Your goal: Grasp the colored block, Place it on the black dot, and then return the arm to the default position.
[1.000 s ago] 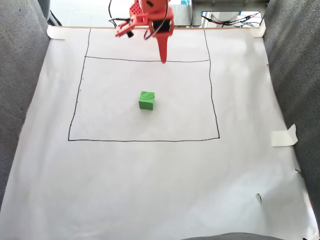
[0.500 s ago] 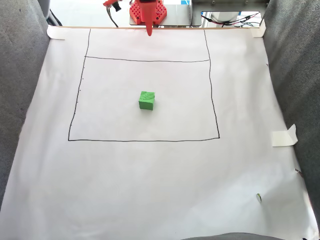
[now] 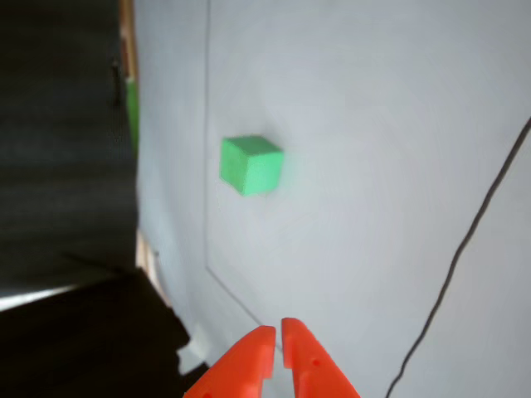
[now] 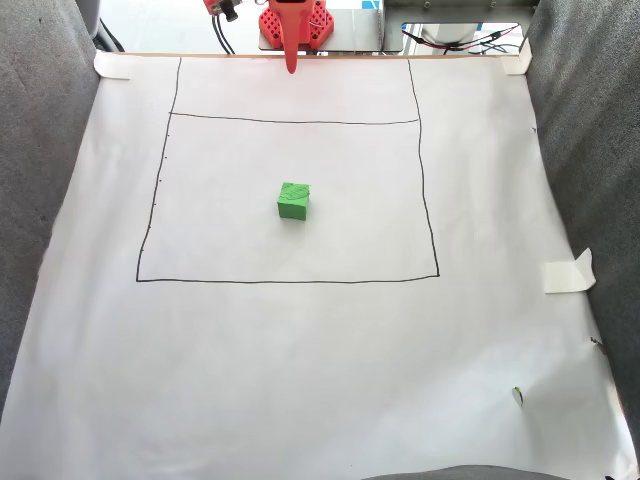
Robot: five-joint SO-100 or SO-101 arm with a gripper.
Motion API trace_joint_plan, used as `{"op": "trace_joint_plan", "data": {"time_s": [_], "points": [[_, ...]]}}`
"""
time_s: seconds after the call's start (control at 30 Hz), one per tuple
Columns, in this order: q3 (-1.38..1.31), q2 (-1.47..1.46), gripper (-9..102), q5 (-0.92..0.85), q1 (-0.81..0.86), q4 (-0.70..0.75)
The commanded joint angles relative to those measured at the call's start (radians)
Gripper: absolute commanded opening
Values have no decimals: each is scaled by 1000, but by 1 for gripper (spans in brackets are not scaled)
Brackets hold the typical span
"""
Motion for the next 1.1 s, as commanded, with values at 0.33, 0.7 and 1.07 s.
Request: {"op": "trace_joint_plan", "data": {"time_s": [0.33, 0.7, 1.07], "points": [[167, 0, 0, -66, -49, -109], [224, 0, 0, -140, -54, -6], [224, 0, 0, -149, -48, 9]]}}
